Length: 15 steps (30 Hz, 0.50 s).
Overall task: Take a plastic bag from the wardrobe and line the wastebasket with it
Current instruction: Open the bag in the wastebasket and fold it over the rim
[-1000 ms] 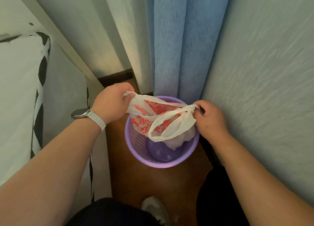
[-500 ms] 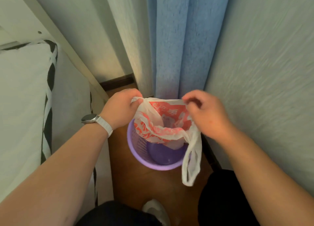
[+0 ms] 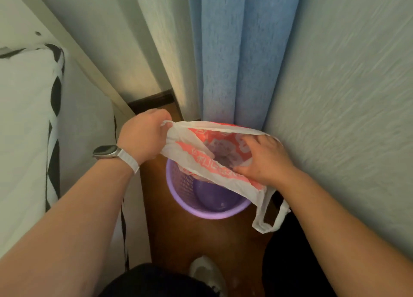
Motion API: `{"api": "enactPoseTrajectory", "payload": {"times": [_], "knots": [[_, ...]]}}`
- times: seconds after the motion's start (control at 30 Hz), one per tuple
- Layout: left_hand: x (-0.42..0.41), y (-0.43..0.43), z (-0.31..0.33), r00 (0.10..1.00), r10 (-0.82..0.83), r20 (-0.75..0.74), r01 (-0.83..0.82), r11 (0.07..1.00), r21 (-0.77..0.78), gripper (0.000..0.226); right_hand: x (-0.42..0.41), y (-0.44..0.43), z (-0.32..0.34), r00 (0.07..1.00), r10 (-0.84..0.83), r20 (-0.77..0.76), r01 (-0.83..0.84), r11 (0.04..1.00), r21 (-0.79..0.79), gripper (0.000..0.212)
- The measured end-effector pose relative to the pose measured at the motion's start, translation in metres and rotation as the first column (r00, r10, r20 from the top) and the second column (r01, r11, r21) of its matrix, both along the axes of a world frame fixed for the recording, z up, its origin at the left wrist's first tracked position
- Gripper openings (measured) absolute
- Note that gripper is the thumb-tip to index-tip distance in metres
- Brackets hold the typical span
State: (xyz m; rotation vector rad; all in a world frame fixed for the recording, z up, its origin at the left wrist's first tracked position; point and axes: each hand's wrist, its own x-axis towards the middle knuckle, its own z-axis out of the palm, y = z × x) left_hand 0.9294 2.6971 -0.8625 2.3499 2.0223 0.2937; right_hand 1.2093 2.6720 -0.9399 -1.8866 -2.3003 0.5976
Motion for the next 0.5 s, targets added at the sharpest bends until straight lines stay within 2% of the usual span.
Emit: {"api": "enactPoseTrajectory", "payload": {"times": [0.07, 0.17, 0.3, 0.33, 0.4, 0.5], "knots": [[0.001, -0.001, -0.001, 0.998, -0.049, -0.037, 0.051, 0.998, 0.041, 0.015, 0.001, -0.002, -0.001, 0.999, 0.018, 0.033, -0.018, 1.0, -0.002, 0.097], [0.018, -0.01, 0.0, 0.957, -0.248, -0.15, 0.263, 0.961, 0.086, 0.037, -0.002, -0.003, -0.001, 0.999, 0.035, 0.022, -0.037, 0.998, 0.058, 0.099], [0.06, -0.031, -0.021, 0.811, -0.53, -0.248, 0.538, 0.842, -0.041, 0.032, -0.007, -0.003, -0.004, 0.999, 0.051, -0.015, -0.05, 0.997, 0.06, 0.096], [0.065, -0.034, -0.029, 0.8, -0.549, -0.241, 0.538, 0.835, -0.116, 0.034, -0.008, -0.004, -0.006, 0.998, 0.054, -0.033, -0.052, 0.997, 0.06, 0.094], [0.06, -0.029, -0.043, 0.844, -0.495, -0.207, 0.462, 0.867, -0.19, 0.035, -0.01, -0.003, -0.01, 0.996, 0.051, -0.078, -0.047, 0.997, 0.057, 0.089], [0.037, -0.013, -0.059, 0.901, -0.385, -0.2, 0.362, 0.921, -0.142, 0.044, -0.012, 0.0, -0.015, 0.995, 0.029, -0.096, -0.023, 0.998, 0.062, 0.086]]}}
